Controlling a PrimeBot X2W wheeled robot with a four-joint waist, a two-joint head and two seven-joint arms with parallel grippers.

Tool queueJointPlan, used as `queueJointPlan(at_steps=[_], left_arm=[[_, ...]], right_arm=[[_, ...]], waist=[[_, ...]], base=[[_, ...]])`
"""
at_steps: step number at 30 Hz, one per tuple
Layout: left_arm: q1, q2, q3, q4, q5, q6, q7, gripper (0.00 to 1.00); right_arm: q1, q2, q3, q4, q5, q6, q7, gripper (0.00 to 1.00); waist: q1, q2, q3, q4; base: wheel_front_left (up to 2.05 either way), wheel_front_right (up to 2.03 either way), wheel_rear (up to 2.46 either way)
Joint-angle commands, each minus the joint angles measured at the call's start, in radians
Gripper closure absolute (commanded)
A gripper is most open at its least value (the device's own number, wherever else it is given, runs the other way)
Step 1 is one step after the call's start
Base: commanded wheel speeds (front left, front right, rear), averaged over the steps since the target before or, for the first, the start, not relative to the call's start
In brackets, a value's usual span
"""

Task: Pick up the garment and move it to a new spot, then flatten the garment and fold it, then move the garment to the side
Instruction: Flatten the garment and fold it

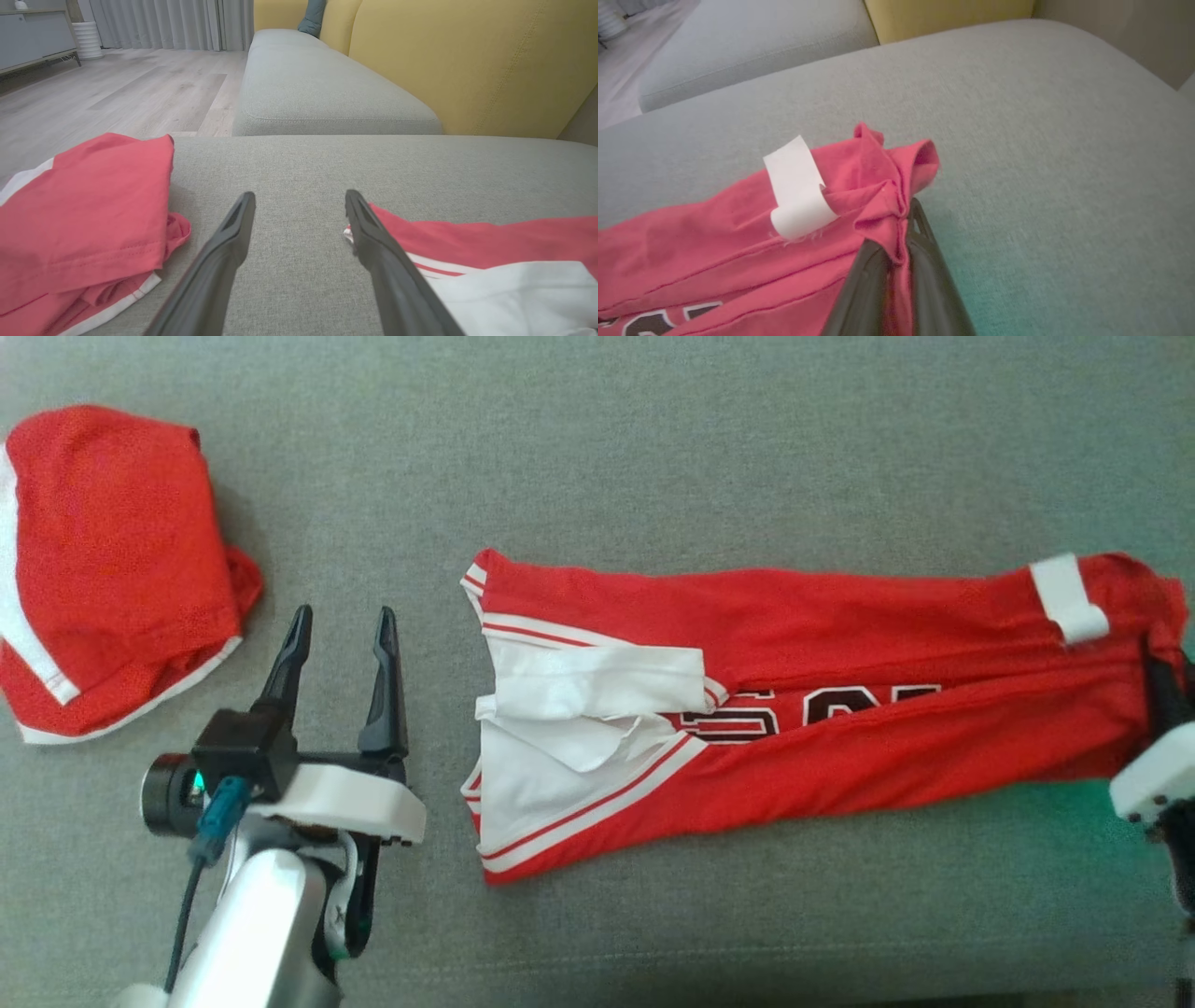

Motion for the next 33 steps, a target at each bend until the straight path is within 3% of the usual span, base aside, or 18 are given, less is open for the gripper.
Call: queueJointPlan(at_steps=[1,7,11,16,23,28,32,33], left_arm=[[-0.01,0.019,0.035,-0.025,0.002,0.007,-0.011,0.0],[0.006,0.022,0.03,-0.024,-0.003,0.01,-0.009,0.0],[0.007,0.021,0.017,-0.027,-0.004,0.008,-0.004,0.0],[0.01,0.016,0.008,-0.026,-0.008,0.008,-0.003,0.0],[0.011,0.005,-0.004,-0.016,-0.015,0.007,-0.004,0.0],[0.004,-0.003,-0.011,-0.005,-0.018,0.004,-0.006,0.0],[-0.003,-0.007,-0.012,0.0,-0.019,0.004,-0.007,0.0],[-0.004,-0.007,-0.012,0.001,-0.019,0.004,-0.007,0.0]], right_arm=[[-0.015,-0.02,0.029,-0.061,-0.007,-0.001,0.004,1.0],[-0.044,0.02,0.21,-0.217,-0.014,-0.001,0.036,1.0],[-0.085,0.076,0.416,-0.265,0.024,-0.001,0.039,1.0],[-0.127,0.12,0.605,-0.191,0.091,-0.001,-0.003,1.0],[-0.18,0.132,0.817,-0.047,0.219,-0.001,-0.133,1.0],[-0.225,0.133,0.926,0.063,0.288,-0.001,-0.208,1.0],[-0.255,0.133,0.958,0.133,0.309,-0.001,-0.241,1.0],[-0.263,0.133,0.965,0.155,0.315,-0.001,-0.249,0.83]], waist=[[0.0,0.0,-0.012,-0.003],[0.0,0.0,-0.044,-0.007],[0.0,0.0,-0.059,0.01],[0.0,0.0,-0.065,0.039],[0.0,0.0,-0.058,0.083],[0.0,0.0,-0.049,0.1],[0.0,0.0,-0.046,0.105],[0.0,0.0,-0.045,0.105]], base=[[0.0,0.0,0.0],[0.0,0.0,0.0],[0.0,0.0,0.0],[0.0,0.0,0.0],[0.0,0.0,0.0],[0.0,0.0,0.0],[0.0,0.0,0.0],[0.0,0.0,0.0]])
